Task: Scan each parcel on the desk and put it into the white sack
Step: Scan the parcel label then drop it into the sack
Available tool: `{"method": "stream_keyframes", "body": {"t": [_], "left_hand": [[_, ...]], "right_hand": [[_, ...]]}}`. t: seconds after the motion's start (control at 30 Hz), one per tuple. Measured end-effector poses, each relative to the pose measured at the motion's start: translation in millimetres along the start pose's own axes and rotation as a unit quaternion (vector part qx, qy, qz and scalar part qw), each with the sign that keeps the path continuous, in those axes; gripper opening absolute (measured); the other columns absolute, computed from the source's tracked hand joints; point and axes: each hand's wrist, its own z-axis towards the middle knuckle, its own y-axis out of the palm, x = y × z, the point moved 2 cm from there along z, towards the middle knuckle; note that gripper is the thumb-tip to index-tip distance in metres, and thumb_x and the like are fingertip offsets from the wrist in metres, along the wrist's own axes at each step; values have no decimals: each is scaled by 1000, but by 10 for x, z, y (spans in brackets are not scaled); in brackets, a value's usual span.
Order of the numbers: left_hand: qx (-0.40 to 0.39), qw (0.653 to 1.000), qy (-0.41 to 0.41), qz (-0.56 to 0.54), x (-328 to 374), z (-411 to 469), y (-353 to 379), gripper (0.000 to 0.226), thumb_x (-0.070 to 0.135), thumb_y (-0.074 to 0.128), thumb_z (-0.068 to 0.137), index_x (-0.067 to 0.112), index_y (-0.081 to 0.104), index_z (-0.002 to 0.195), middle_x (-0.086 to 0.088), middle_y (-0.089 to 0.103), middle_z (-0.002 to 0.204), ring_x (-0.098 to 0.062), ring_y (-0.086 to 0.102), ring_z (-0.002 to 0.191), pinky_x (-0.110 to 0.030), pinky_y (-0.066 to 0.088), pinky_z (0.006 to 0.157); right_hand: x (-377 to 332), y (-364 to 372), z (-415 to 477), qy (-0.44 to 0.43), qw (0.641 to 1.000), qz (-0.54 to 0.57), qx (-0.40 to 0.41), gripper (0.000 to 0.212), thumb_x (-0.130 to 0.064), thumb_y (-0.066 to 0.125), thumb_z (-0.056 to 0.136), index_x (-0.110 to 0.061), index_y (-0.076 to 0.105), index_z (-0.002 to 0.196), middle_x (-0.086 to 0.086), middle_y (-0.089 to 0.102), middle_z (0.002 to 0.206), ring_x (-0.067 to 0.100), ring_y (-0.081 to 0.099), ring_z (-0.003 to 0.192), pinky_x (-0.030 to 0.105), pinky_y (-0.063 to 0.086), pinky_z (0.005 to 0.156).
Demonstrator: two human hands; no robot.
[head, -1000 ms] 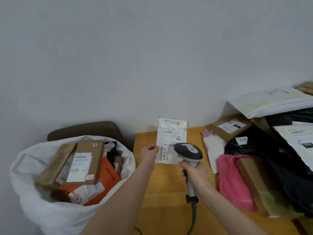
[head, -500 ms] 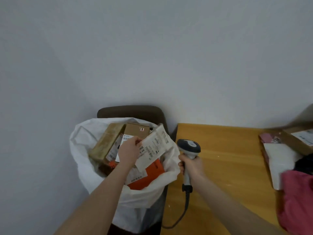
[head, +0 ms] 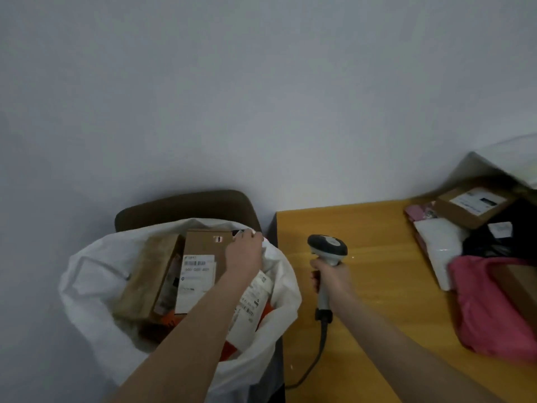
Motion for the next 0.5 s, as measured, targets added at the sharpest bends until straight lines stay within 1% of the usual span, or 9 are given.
{"method": "stream_keyframes", "body": {"t": [0.03,0.07,0.1,0.17,0.27,0.37,0.47,0.5], "left_hand": [[46,992,113,11,252,34,108,22,20,54,93,18,53,116,-5,52,124,-18,55,103,-31,47,83],[41,975,216,-28,484,-35,135,27,17,51,94,20,51,122,-4,51,124,-21,53,109,-34,48,84],[36,960,271,-62,706,-101,82,30,15,49,95,21,51,125,-3,50,125,-22,52,112,-35,48,84],[26,946,297,-129,1100,-172,-11,31,16,49,96,21,51,127,-2,49,128,-21,52,114,-35,46,86],[-42,917,345,-198,1739,-402,-49,34,20,53,94,18,52,128,-3,51,130,-21,51,118,-34,44,95],[-73,891,391,-217,2325,-745,-102,37,20,55,92,18,53,129,-5,54,131,-21,51,121,-32,40,99],[-114,871,416,-233,2834,-1087,-115,35,20,56,92,18,55,127,-4,56,131,-19,53,120,-31,42,100],[-126,867,422,-234,2978,-1196,-133,34,20,56,91,18,56,125,-3,57,130,-19,53,119,-30,42,99]], "right_hand": [[-52,-92,-16,-6,1000,15,12,18,-4,62,85,-2,58,67,11,55,56,23,47,51,35,41,57],[-105,-206,-32,-13,999,30,29,18,-4,62,86,-2,58,69,12,55,57,22,47,49,34,40,55],[-161,-339,-52,-20,998,41,47,19,-5,62,88,-2,58,70,12,54,57,22,46,48,34,39,54],[-254,-654,-98,-29,994,56,87,22,-8,62,90,-3,57,70,11,54,57,21,46,48,33,39,53],[-330,-1224,-200,-37,982,82,163,17,-10,62,89,-2,58,74,11,55,59,20,48,49,31,41,51],[-342,-1826,-264,-45,966,90,238,20,-10,63,88,-1,60,71,10,56,56,20,49,47,31,43,51],[-333,-2379,-287,-37,953,88,287,26,-16,64,87,-2,57,66,8,55,51,18,48,43,25,42,46],[-334,-2556,-283,-35,949,89,300,28,-18,65,85,-4,55,63,7,54,50,20,47,43,25,41,46]]}}
